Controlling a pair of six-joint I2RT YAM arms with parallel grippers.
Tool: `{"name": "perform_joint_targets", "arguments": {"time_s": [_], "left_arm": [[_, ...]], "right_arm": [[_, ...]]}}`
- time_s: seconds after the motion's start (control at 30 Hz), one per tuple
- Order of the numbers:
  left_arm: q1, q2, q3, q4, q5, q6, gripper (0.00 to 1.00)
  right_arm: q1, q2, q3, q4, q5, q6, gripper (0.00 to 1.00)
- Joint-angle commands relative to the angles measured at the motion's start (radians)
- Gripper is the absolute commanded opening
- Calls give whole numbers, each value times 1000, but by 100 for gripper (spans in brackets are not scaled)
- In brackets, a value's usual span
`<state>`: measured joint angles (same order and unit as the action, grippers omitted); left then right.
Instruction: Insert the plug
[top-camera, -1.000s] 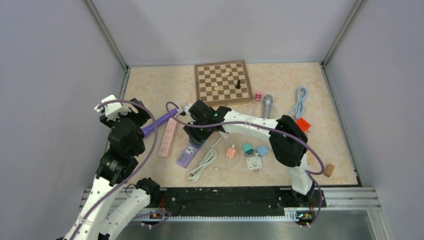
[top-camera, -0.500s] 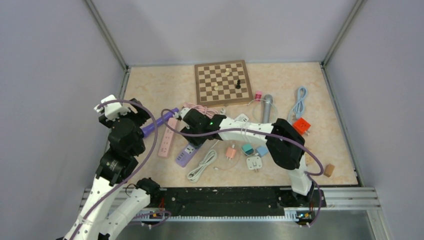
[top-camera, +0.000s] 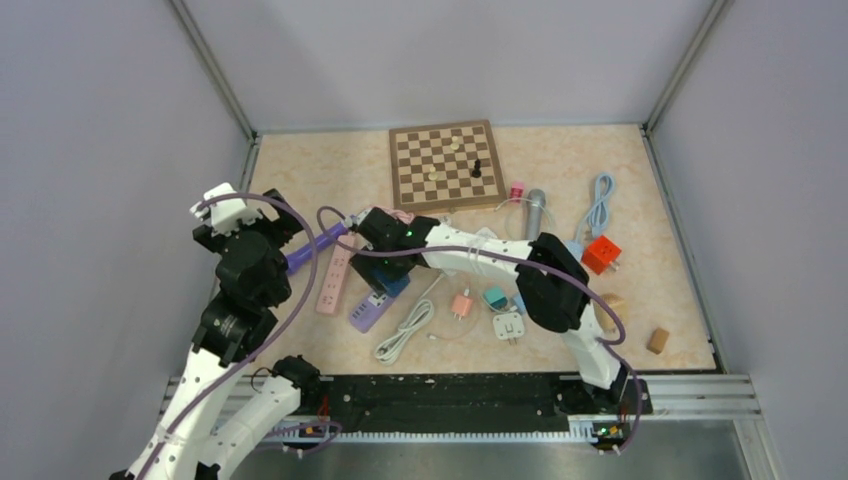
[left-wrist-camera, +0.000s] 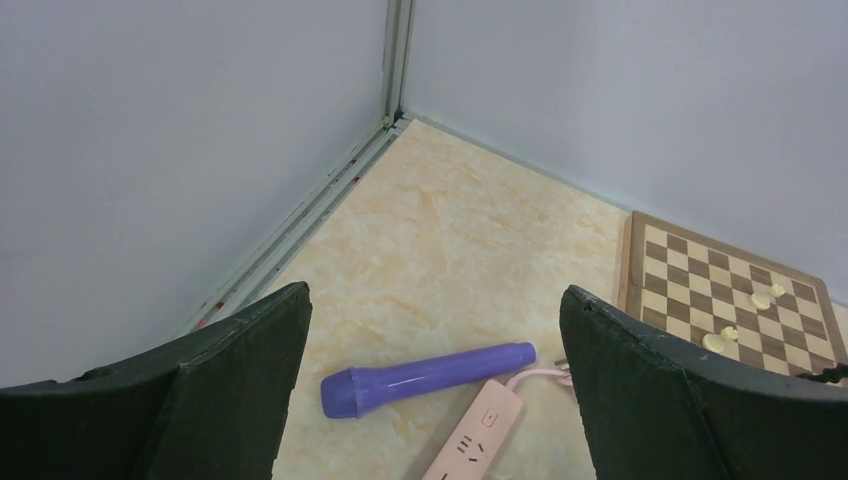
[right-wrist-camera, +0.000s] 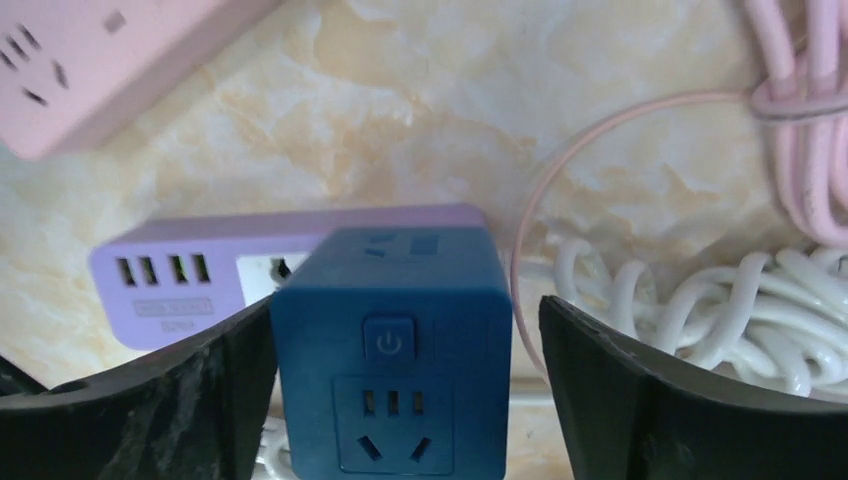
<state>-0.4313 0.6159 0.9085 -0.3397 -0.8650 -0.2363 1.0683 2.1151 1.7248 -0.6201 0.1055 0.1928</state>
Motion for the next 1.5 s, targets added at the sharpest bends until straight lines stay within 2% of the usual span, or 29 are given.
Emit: {"name": "perform_joint_targets", "arguments": {"time_s": [0.0, 0.13, 0.27, 0.4, 0.53, 0.67, 0.83, 0.97, 1.1, 1.3, 1.47], "left_arm": [[3, 15, 66, 75, 12, 35, 99], [3, 17, 88, 83, 35, 43, 99], [3, 19, 85, 95, 94, 38, 99], [4, 33, 49, 119, 180, -14, 99], [4, 41, -33, 217, 312, -46, 97], [3, 84, -63, 284, 447, -65, 96], [4, 147, -56, 307, 503, -66, 95], [3, 185, -54, 318, 509, -66, 95], [3, 209, -46, 325, 519, -62, 95], [4, 217, -45, 329, 504, -45, 95], [3, 212, -48, 332, 489, -28, 95]], "right_arm": [[-43, -10, 244, -125, -71, 27, 97], [-88, -87, 288, -148, -150, 48, 99], [-145, -224, 162, -143, -135, 100, 96], [-211, -409, -67, -146, 41, 207, 91], [-316, -608, -354, -183, 184, 416, 86], [-495, -815, -644, -228, 158, 594, 80], [-656, -949, -854, -244, 141, 640, 77], [-746, -964, -873, -247, 181, 626, 78], [-922, -918, -841, -185, 183, 552, 98], [-1097, -758, -761, -103, 217, 556, 99], [-1107, -644, -689, -64, 281, 528, 99]]}}
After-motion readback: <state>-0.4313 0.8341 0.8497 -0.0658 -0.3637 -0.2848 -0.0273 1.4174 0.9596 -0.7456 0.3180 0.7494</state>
